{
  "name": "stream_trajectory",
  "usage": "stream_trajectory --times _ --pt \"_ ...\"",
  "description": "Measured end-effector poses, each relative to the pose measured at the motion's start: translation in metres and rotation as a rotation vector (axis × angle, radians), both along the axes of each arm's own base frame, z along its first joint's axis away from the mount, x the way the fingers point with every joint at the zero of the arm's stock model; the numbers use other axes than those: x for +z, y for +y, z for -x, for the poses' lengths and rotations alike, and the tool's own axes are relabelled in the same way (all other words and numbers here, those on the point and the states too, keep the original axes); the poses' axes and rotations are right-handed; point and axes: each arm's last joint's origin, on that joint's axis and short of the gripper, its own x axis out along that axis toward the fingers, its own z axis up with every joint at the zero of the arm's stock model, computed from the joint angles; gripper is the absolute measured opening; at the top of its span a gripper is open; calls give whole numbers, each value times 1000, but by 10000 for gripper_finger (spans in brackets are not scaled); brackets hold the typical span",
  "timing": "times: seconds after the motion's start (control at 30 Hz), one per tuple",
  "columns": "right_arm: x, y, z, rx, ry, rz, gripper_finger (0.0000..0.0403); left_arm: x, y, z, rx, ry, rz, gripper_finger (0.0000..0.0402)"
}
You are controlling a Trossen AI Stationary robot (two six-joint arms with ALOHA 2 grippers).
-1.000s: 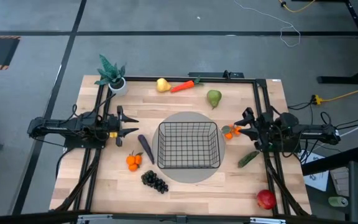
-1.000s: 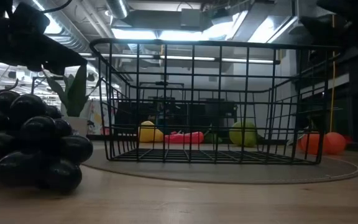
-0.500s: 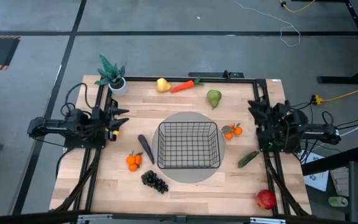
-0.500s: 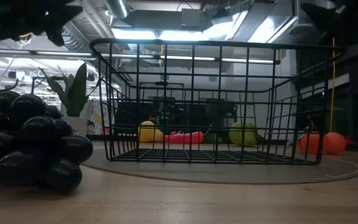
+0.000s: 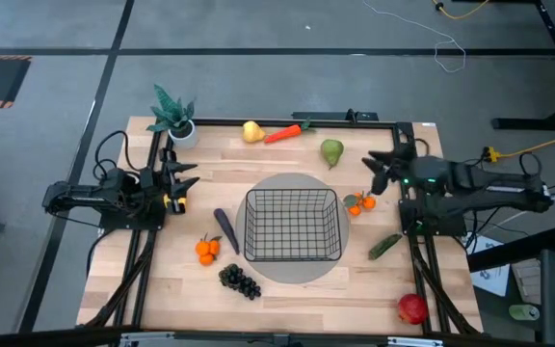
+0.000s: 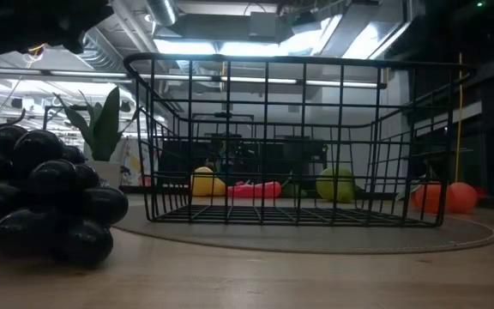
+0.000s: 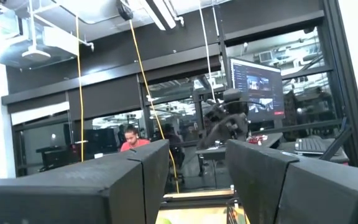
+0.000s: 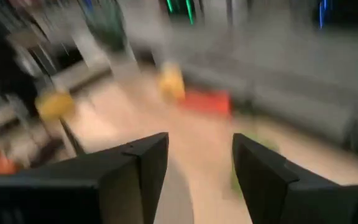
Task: Build produce basket
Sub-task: Put the right orange tangerines into the black wire basket
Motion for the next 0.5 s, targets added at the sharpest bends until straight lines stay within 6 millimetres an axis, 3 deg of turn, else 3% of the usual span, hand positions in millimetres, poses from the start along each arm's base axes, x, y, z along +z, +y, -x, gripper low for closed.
stream_trajectory --times 0.2,0.5 --pt "-10 2 -17 -8 402 -370 174 0 0 0 -1 0 0 151" --pt "-53 5 -44 -53 661 -571 174 0 0 0 -3 2 0 151"
